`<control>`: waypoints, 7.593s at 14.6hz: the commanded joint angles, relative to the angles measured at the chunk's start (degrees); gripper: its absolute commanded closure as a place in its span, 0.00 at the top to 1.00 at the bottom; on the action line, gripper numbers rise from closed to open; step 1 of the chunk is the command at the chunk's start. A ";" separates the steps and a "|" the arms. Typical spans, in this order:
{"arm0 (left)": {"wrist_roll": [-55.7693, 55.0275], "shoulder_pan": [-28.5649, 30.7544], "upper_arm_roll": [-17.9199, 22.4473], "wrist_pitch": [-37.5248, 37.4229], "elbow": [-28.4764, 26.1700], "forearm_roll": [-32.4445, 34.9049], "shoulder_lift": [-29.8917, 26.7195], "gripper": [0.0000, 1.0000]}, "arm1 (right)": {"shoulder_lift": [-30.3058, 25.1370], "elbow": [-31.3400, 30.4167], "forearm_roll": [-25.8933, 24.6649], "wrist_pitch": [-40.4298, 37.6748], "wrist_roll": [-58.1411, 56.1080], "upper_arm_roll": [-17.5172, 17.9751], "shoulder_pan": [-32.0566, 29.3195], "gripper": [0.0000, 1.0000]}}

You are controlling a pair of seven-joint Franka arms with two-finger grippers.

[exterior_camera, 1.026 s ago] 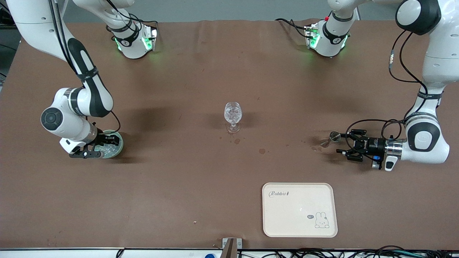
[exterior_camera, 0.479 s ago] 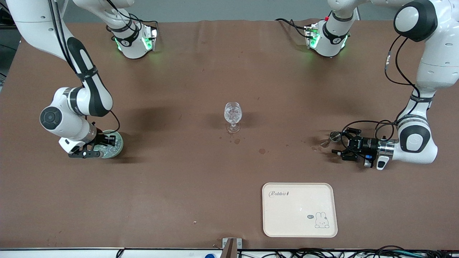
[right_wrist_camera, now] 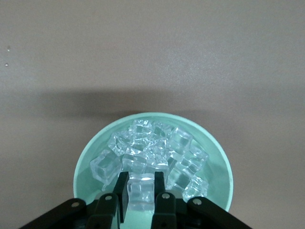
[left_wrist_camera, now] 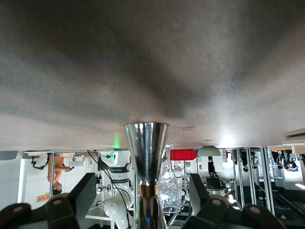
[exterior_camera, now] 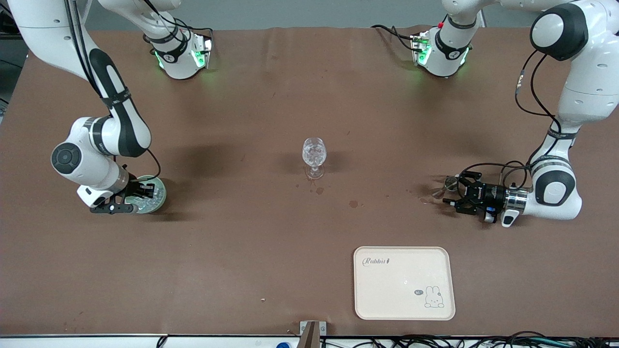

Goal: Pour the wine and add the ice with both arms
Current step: 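Lift the ice with the right gripper while the left gripper raises the jigger, then carry the metal jigger with the left gripper over the wine glass, then tilt the jigger with the left gripper to pour into the glass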

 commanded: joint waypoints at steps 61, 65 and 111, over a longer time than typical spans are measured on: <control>-30.87 -16.87 -18.02 18.65 -13.36 -7.12 -26.65 0.00 | -23.54 25.49 0.17 -49.01 0.48 0.27 -1.70 0.06; -39.48 -21.27 -18.02 22.16 -13.54 -1.59 -28.58 0.00 | -23.54 25.49 0.17 -49.01 0.48 0.27 -1.70 0.06; -87.04 -35.69 -18.29 27.44 -10.20 35.59 -29.46 0.00 | -23.37 25.49 0.08 -49.01 1.71 0.27 0.59 0.06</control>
